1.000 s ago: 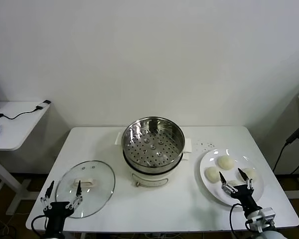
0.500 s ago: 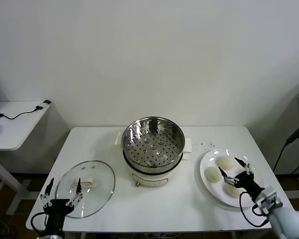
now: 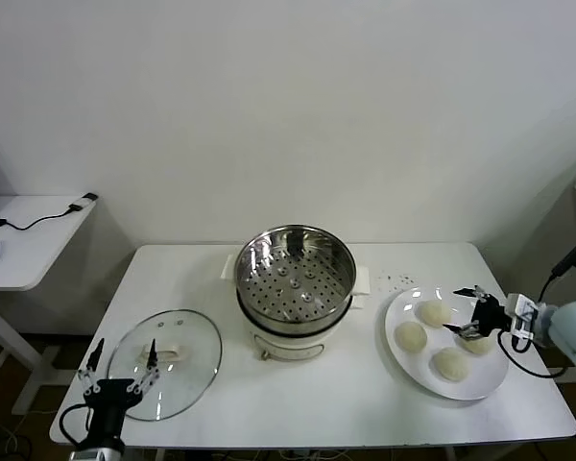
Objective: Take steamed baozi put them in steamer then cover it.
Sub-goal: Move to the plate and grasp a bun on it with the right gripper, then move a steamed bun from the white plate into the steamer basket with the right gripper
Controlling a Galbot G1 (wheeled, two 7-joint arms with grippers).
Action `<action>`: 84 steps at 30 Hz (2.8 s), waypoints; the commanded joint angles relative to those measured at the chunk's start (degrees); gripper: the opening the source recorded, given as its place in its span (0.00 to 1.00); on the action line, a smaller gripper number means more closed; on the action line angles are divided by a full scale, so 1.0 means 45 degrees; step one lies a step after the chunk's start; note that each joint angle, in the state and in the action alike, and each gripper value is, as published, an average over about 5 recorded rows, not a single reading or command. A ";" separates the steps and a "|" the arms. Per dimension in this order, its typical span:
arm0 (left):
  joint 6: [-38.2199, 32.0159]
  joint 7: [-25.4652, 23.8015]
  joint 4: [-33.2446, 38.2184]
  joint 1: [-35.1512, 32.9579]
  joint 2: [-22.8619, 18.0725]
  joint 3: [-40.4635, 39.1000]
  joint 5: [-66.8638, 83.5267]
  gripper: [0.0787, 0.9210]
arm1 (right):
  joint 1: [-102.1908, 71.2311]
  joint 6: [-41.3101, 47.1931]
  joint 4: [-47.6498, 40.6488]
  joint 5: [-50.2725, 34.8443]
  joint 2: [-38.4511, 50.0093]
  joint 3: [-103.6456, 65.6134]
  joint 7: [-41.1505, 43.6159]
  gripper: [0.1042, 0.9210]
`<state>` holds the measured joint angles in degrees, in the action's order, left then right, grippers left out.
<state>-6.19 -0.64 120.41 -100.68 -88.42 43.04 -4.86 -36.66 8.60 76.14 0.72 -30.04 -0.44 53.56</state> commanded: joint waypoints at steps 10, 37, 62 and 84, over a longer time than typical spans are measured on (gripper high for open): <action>0.0253 -0.0036 -0.0100 0.0321 0.0192 -0.0026 -0.0050 0.88 | 0.8501 -0.0187 -0.4332 0.0980 -0.1810 0.8802 0.2508 0.88; 0.0329 -0.0011 -0.0326 0.0502 0.0209 0.0159 -0.0168 0.88 | 0.8441 -0.0740 -0.7026 0.1484 -0.4199 1.0339 0.2679 0.88; 0.0312 0.0031 -0.0405 0.0436 0.0177 0.0142 -0.0208 0.88 | 1.1322 -0.2176 -0.5864 -0.0411 -0.4128 1.2907 0.3095 0.70; 0.0431 0.0040 -0.0301 0.0287 0.0251 0.0105 -0.0275 0.88 | 1.6678 -1.0505 -0.4390 0.3866 -0.9804 1.4589 0.3640 0.69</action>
<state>-4.35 -0.47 119.07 -99.30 -87.46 43.53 -6.05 33.45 -28.39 53.84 10.96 -66.51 64.67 70.07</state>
